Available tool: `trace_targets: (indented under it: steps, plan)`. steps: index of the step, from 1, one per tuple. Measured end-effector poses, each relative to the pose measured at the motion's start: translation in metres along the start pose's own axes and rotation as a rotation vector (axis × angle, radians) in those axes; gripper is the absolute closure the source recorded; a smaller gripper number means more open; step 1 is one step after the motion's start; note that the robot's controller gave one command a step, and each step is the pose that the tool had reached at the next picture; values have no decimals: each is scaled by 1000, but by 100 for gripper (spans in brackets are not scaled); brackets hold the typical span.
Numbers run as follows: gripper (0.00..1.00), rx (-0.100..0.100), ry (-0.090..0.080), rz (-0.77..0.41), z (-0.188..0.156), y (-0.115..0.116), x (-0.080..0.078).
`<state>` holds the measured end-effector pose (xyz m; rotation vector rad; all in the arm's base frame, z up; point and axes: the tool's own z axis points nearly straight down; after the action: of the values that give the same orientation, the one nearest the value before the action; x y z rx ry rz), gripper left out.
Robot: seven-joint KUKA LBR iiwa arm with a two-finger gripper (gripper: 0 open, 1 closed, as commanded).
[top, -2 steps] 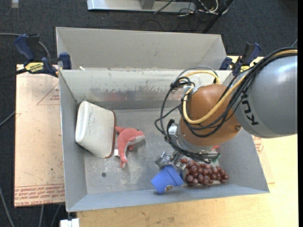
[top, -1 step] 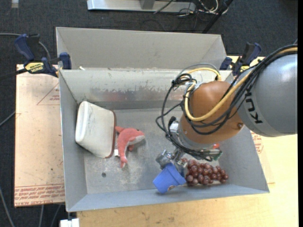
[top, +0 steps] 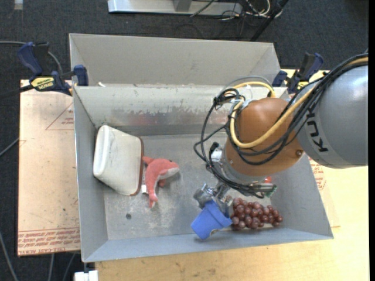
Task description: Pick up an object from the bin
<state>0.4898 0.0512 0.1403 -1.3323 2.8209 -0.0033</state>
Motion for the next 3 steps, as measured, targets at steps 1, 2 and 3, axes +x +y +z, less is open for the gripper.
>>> trace_targets:
  steps: [1, 2, 3]
  plan:
    - [100, -1, 1, 1, -5, 0, 0]
    - [100, -1, 0, 1, -12, 0, 0]
    - [100, -4, 2, 1, -22, 1, 0]
